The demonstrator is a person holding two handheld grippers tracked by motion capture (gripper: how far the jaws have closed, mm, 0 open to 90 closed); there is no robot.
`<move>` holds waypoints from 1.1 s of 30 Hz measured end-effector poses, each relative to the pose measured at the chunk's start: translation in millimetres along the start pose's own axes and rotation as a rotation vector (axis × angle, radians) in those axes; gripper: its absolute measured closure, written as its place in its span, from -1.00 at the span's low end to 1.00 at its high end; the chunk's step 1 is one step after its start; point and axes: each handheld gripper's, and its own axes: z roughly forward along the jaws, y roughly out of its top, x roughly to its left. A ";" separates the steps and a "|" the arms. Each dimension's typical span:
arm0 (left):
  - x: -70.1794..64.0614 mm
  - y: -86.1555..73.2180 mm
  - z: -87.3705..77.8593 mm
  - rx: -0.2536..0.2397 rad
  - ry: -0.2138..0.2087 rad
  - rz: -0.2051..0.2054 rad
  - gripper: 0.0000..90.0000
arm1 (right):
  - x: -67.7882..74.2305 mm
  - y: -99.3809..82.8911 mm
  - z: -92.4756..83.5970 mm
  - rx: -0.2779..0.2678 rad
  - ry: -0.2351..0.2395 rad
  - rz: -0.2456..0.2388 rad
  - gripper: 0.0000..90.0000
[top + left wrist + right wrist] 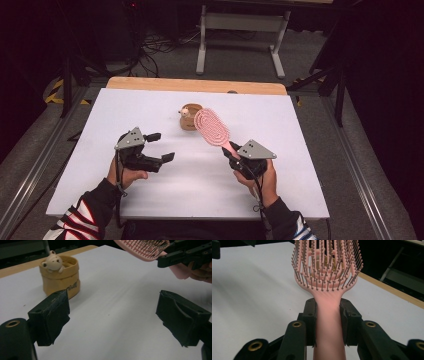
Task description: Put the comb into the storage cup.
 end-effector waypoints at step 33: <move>0.0 14.1 52.3 -0.117 -0.210 -0.182 -0.11 | 43.1 -2.7 31.9 -0.030 0.080 -0.104 0.53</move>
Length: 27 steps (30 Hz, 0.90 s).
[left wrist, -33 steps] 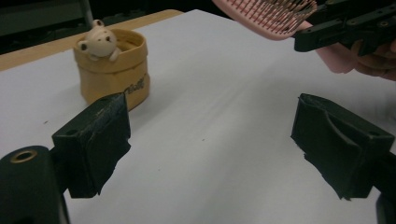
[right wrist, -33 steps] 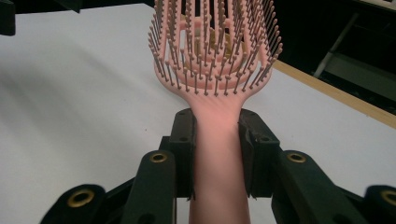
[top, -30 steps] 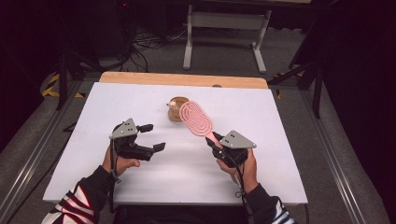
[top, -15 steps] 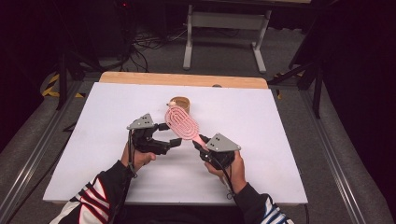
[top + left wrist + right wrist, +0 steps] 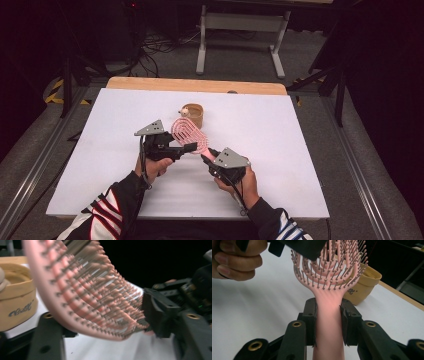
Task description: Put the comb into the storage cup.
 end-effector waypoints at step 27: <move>-21.8 14.0 2.4 -0.071 -0.010 0.088 0.41 | 0.2 -2.9 -2.0 -0.023 -0.028 0.049 0.33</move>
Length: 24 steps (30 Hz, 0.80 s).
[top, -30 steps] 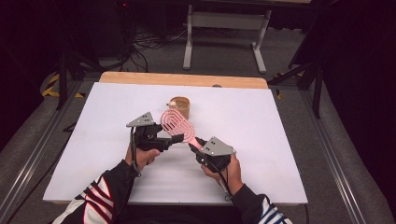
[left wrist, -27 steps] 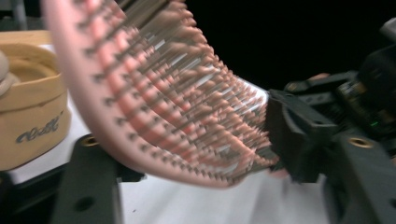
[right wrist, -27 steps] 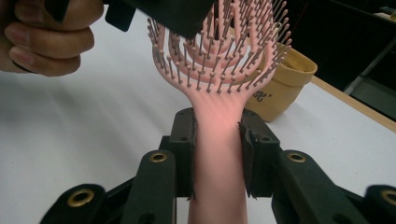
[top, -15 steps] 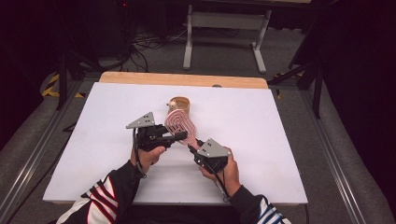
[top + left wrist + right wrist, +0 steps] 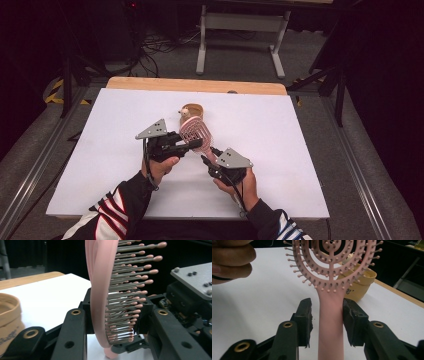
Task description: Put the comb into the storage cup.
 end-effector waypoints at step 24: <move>6.2 4.7 -29.6 -0.022 0.106 0.042 0.41 | -22.1 -11.3 -27.7 -0.117 -0.087 -0.020 -0.47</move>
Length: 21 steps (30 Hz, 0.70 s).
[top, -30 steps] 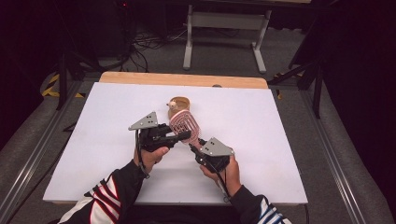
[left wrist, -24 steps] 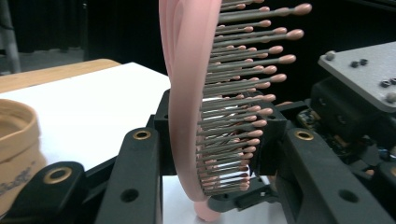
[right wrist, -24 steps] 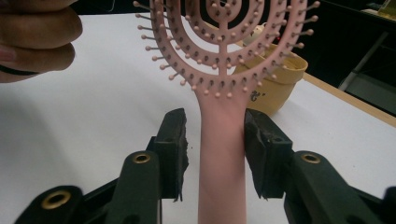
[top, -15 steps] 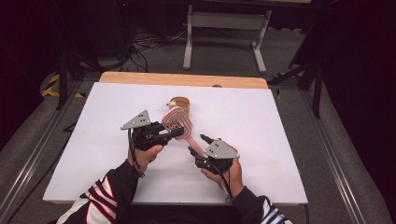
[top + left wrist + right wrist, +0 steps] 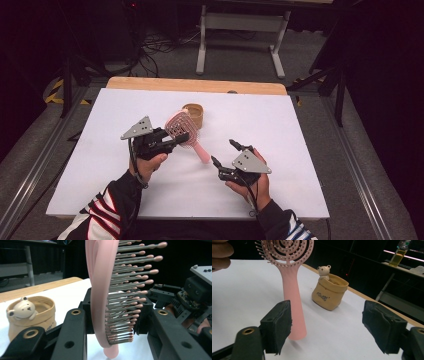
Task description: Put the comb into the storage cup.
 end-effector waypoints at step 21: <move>5.5 6.5 -16.6 -0.023 0.038 0.024 0.41 | -19.1 -8.8 -15.5 -0.007 -0.007 0.016 -0.89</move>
